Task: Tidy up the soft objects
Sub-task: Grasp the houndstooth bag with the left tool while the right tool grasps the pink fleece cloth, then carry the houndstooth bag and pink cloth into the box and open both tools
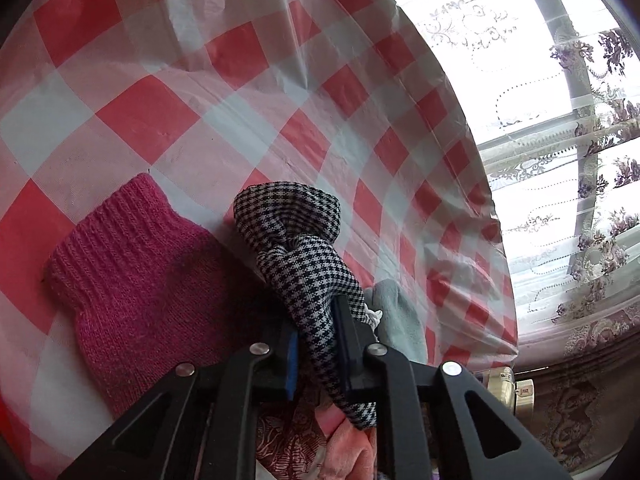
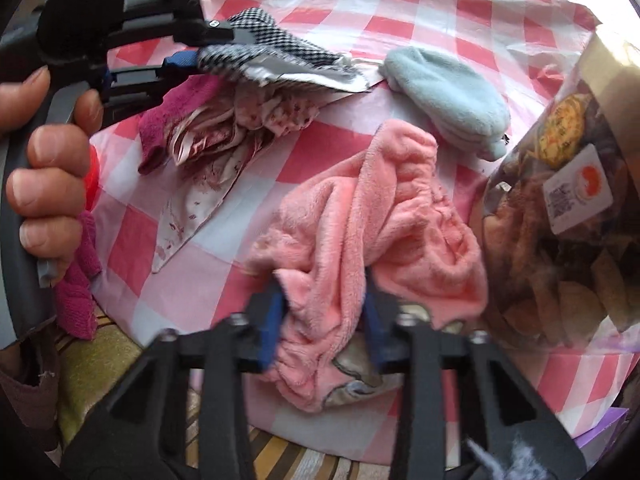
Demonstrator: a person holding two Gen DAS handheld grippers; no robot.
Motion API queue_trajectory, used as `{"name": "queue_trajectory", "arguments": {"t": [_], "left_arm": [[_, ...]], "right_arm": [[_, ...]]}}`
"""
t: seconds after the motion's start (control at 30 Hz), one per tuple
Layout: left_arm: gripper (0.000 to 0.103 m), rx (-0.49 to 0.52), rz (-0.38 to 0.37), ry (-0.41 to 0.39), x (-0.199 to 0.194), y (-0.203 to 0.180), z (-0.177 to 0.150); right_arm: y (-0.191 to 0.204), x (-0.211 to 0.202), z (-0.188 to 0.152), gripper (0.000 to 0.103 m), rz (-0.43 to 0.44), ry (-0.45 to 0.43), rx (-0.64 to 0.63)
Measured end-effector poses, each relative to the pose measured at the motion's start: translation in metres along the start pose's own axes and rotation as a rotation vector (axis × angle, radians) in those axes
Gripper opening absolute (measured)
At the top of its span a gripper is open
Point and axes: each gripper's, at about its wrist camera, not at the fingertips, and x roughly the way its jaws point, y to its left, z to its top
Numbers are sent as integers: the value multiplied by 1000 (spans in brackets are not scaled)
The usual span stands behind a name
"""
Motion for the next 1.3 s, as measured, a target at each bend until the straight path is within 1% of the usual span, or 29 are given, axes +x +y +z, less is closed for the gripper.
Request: {"name": "queue_trajectory", "arguments": {"t": [0.07,0.27,0.43,0.5,0.63,0.77,0.9,1.0,1.1,1.17,1.3], "left_arm": [[11,3,-24,-16,-4,0,1],[9,65,-85,-97,-29,-16,-2],[8,101,-121,-149,-45,-23,-5],[8,116,-139,-165,-52,-26,-8],[7,133,-158,-187,-64,-33,-13],[7,152,-176,-196,-76,-39,-21],[7,189,-208,-208,-97,-52,-35],[7,228,-243,-211,-113,-66,-50],[7,273,-282,-201,-125,-82,-70],[7,309,-306,-183,-129,-94,-87],[7,376,-356,-122,-132,-120,-123]], "right_arm": [[-6,-2,0,25,7,-13,17],[-6,-25,-9,21,16,-75,6],[2,-44,-14,20,25,-100,-1],[2,-57,-21,20,28,-116,6],[-4,-77,-30,20,41,-146,31],[-9,-103,-44,20,42,-183,58],[-16,-138,-67,20,48,-242,73],[-31,-164,-88,20,39,-281,99],[-57,-191,-111,20,18,-322,155],[-79,-207,-127,20,-15,-348,204],[-125,-233,-160,20,-75,-377,307]]}}
